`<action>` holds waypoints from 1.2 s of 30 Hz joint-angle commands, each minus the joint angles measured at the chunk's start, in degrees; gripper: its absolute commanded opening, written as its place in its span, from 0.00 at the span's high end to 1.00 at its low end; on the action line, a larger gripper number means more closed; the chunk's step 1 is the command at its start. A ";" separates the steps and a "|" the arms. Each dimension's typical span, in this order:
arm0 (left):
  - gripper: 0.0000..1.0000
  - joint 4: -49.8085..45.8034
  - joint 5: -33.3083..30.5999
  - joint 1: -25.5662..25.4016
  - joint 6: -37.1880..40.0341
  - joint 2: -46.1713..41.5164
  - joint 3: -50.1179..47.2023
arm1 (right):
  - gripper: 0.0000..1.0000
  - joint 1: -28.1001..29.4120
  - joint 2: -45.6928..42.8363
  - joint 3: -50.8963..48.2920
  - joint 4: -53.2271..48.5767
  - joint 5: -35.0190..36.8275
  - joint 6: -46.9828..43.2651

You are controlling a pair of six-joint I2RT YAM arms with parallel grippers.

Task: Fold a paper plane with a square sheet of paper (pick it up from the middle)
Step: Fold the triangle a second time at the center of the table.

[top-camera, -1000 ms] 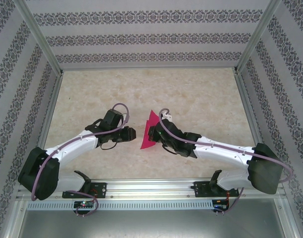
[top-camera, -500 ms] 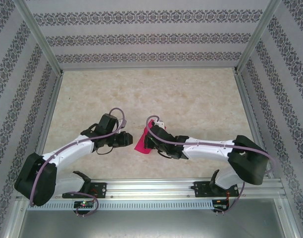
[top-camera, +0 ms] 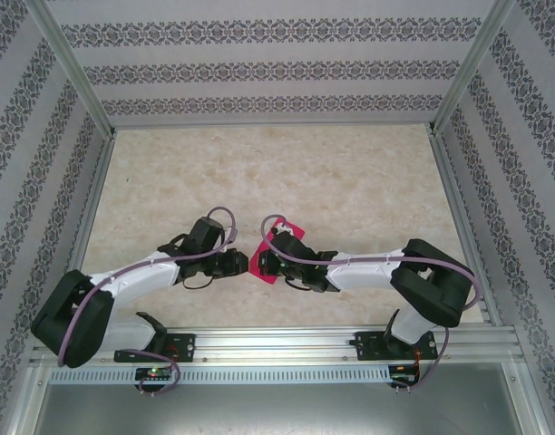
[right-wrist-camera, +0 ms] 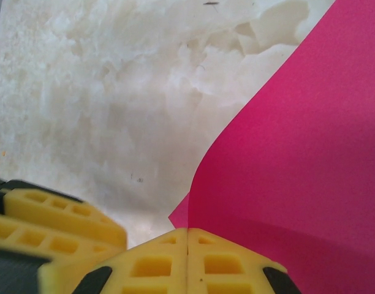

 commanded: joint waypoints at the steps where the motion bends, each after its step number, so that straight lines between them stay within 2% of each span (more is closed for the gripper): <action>1: 0.76 5.19 -2.45 -0.92 -2.92 3.15 1.82 | 0.99 -0.16 1.02 -0.57 3.89 -1.80 -0.21; 9: 0.76 11.10 -0.86 -1.94 -4.43 8.33 2.16 | 0.98 -2.52 0.78 -1.79 4.33 -3.91 -0.76; 23: 0.78 11.94 -0.86 -2.29 -3.84 13.46 2.73 | 0.97 -5.14 -2.74 -4.39 0.16 -5.66 -3.08; 33: 0.79 9.66 -2.08 -2.45 -2.22 14.88 2.50 | 0.97 -8.80 -3.41 -3.60 -5.45 -7.07 -8.92; 36: 0.79 9.31 -2.38 -2.48 -1.93 14.75 2.38 | 0.96 -9.99 -2.79 -3.21 -5.32 -9.39 -11.66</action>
